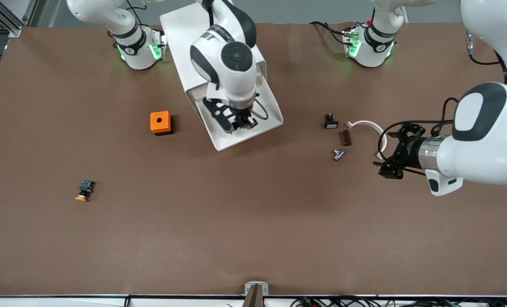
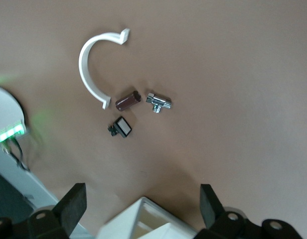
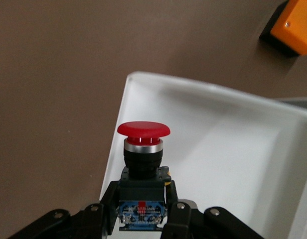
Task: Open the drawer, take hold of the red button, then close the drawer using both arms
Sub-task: 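Lift the red button out and carry it beside the yellow button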
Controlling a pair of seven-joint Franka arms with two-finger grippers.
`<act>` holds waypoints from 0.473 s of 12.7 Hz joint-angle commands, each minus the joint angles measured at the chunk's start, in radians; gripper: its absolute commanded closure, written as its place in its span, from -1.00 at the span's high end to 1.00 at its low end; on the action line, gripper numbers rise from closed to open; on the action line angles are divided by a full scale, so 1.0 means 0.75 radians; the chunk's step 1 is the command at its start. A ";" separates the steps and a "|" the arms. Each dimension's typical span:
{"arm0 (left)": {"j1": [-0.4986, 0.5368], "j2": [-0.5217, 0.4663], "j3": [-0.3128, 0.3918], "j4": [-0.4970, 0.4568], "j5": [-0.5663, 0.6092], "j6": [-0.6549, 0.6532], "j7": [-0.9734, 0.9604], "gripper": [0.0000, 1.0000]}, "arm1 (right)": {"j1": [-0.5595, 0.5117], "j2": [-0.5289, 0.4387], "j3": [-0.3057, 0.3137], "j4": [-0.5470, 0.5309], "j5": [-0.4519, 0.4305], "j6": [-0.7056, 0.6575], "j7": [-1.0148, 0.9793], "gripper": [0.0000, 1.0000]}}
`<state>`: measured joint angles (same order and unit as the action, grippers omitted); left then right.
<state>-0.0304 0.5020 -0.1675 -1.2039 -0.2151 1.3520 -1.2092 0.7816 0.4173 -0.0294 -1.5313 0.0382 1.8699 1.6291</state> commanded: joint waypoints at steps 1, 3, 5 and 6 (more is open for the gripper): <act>0.032 -0.041 -0.014 -0.045 0.027 -0.013 0.249 1.00 | -0.199 -0.065 0.017 0.044 0.031 -0.120 -0.356 -1.00; 0.028 -0.062 -0.018 -0.086 0.029 -0.005 0.325 1.00 | -0.369 -0.084 0.017 0.033 0.031 -0.145 -0.708 -1.00; 0.018 -0.062 -0.038 -0.090 0.029 0.020 0.428 1.00 | -0.506 -0.088 0.013 -0.050 0.006 -0.090 -1.054 -1.00; 0.018 -0.058 -0.051 -0.100 0.029 0.042 0.450 1.00 | -0.583 -0.098 0.013 -0.113 -0.002 -0.017 -1.179 -1.00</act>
<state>-0.0156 0.4885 -0.1859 -1.2383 -0.2142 1.3532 -0.9185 0.4237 0.3693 -0.0401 -1.5241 0.0449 1.7868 0.8969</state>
